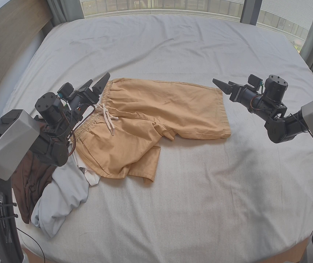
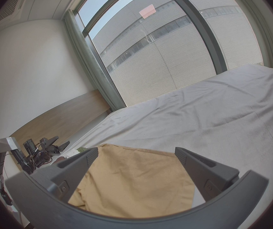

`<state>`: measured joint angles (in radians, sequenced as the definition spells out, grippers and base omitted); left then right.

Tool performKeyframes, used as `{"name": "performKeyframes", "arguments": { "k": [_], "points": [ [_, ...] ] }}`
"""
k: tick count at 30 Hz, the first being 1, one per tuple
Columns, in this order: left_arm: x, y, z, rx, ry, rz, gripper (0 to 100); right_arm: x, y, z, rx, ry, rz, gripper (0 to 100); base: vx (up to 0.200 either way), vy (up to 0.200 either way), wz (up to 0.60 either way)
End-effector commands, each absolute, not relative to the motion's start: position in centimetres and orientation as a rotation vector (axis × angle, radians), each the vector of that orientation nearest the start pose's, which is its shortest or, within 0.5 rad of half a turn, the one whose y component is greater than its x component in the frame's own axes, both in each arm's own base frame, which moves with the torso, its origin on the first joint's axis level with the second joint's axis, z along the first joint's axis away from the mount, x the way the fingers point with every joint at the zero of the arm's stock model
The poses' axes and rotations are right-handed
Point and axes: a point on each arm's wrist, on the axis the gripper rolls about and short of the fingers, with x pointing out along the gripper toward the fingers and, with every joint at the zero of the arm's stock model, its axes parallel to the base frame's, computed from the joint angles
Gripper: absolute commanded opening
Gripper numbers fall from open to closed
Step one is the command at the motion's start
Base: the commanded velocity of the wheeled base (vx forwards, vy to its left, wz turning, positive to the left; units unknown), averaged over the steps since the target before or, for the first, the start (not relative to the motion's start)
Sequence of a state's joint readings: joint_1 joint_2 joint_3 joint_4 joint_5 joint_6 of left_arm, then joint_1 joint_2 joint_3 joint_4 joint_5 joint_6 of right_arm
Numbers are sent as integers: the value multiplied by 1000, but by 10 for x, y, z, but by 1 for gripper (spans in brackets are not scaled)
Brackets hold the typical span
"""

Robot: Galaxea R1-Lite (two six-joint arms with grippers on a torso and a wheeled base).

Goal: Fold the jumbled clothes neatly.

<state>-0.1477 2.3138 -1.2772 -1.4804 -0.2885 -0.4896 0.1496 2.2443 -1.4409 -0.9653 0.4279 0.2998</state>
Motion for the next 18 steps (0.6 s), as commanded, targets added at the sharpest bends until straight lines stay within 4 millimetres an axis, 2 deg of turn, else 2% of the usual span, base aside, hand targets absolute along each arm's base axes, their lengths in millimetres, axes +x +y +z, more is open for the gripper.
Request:
{"name": "performKeyframes", "arguments": {
  "k": [1, 4, 8, 12, 15, 18],
  "points": [
    [402, -64, 174, -402, -355, -532, 100, 407, 96, 192, 259, -54, 655, 100, 0, 0, 0],
    [367, -60, 181, -394, -300, -569, 100, 376, 117, 182, 265, 19, 718, 100, 0, 0, 0],
    [329, -54, 174, -367, -180, -693, 100, 346, 138, 165, 278, 134, 780, 100, 0, 0, 0],
    [311, -46, 174, -342, -145, -743, 100, 331, 154, 146, 278, 220, 823, 100, 0, 0, 0],
    [308, -46, 170, -345, -126, -745, 100, 325, 162, 140, 275, 248, 846, 100, 0, 0, 0],
    [311, -49, 158, -346, -87, -745, 100, 323, 181, 123, 276, 305, 883, 100, 0, 0, 0]
  ]
}}
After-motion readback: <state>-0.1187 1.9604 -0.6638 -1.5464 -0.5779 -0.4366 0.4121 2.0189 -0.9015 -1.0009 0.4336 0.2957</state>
